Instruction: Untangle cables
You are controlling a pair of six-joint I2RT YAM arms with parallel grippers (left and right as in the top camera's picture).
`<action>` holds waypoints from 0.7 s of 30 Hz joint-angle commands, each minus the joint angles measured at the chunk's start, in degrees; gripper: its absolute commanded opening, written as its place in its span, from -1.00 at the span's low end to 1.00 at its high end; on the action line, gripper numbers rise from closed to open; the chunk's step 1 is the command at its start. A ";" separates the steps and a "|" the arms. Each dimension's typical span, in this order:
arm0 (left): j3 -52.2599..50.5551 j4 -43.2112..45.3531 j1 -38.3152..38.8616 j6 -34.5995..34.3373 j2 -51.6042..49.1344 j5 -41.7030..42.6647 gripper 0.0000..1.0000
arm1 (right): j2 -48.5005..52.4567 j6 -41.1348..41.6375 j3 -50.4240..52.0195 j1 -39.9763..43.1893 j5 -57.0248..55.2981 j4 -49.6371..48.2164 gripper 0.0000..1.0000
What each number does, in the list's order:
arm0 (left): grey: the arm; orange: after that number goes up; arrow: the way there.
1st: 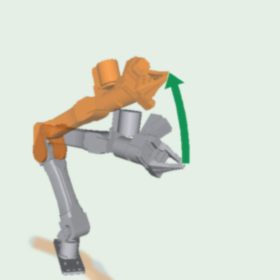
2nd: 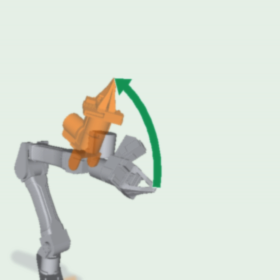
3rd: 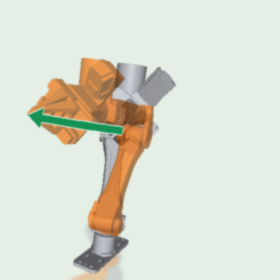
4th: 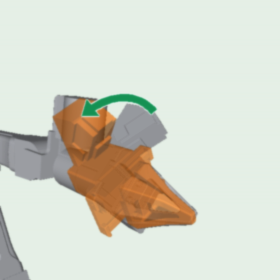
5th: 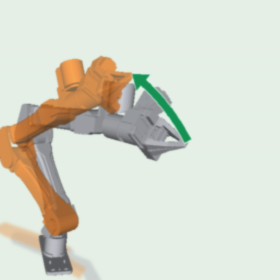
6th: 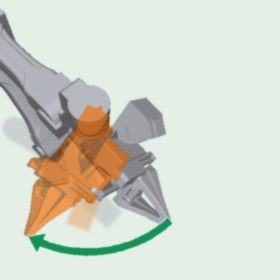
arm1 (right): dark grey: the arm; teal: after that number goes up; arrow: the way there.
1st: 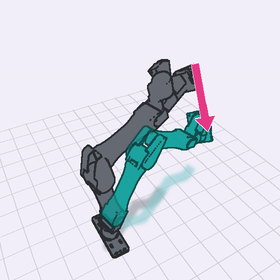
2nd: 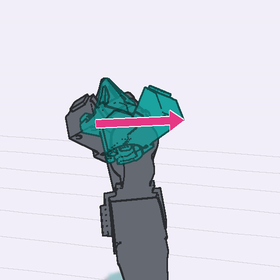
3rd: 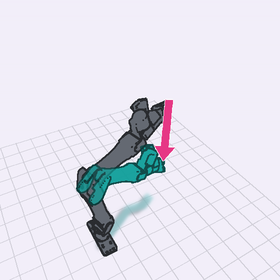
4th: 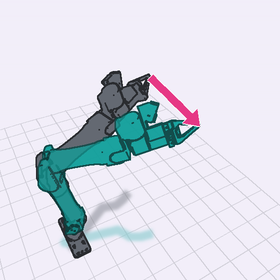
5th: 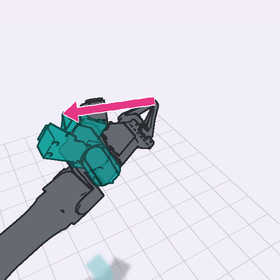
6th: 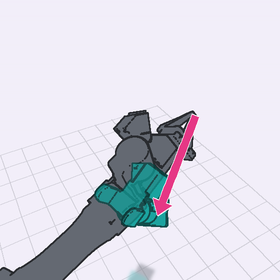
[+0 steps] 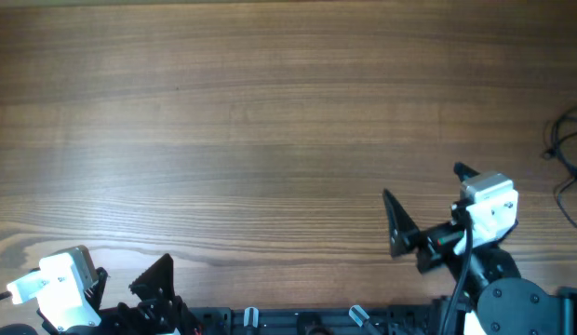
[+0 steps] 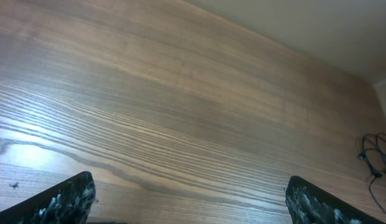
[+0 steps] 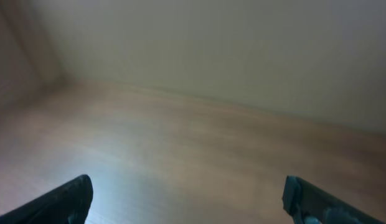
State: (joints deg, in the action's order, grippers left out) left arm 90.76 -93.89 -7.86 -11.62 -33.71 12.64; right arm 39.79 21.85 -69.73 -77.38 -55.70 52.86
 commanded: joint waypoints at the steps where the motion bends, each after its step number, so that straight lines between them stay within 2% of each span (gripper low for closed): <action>1: 0.20 -0.02 -0.13 0.70 0.42 -0.68 1.00 | -0.22 -8.28 4.83 -0.17 -7.69 -12.00 1.00; 4: 0.20 -0.02 -0.13 0.70 0.42 -0.68 1.00 | -0.22 -14.67 7.45 0.94 -6.05 -21.66 1.00; 8: 0.20 -0.09 -0.13 0.72 0.42 -0.48 1.00 | 0.94 -19.02 7.50 9.70 6.67 -25.44 1.00; 11: 0.20 -0.07 -0.13 0.70 0.42 -0.48 1.00 | 4.02 -23.12 7.50 21.40 20.35 -27.32 1.00; 15: 0.20 -0.04 -0.13 0.72 0.42 -0.48 1.00 | 10.84 -23.12 7.50 41.09 38.03 -31.23 1.00; 18: 0.20 0.00 -0.13 0.72 0.42 -0.50 1.00 | 14.38 -18.16 7.50 56.54 51.39 -35.78 1.00; 21: 0.20 0.02 -0.13 0.72 0.42 -0.50 1.00 | 16.13 -17.64 7.50 68.26 62.64 -36.59 1.00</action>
State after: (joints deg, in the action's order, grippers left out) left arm 90.76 -93.93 -7.90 -11.62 -33.71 12.25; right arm 54.72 1.80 -62.37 -19.27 -10.07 16.91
